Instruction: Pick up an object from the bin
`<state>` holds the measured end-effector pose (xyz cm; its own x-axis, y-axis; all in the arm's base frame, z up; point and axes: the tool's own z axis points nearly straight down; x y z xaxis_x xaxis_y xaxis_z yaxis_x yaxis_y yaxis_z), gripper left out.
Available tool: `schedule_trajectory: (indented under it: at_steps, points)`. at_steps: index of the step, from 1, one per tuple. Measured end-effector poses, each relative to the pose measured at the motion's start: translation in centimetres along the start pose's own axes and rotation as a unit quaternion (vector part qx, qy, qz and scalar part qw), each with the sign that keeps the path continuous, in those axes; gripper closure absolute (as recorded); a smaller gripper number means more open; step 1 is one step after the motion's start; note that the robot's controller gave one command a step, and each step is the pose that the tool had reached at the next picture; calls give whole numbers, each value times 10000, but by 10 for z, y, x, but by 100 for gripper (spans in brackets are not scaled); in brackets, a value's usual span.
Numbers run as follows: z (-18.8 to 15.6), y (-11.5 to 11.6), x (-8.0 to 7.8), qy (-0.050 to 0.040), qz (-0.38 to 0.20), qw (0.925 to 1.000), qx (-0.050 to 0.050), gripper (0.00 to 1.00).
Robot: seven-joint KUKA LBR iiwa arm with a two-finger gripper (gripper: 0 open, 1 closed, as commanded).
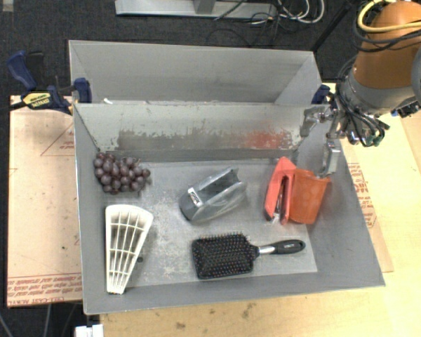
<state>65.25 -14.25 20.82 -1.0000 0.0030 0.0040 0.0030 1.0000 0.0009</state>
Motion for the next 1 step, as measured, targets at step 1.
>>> schedule_trajectory:
  at_steps: [1]
  points:
    - [-5,1,-1,-35,-10,10000,5,0]
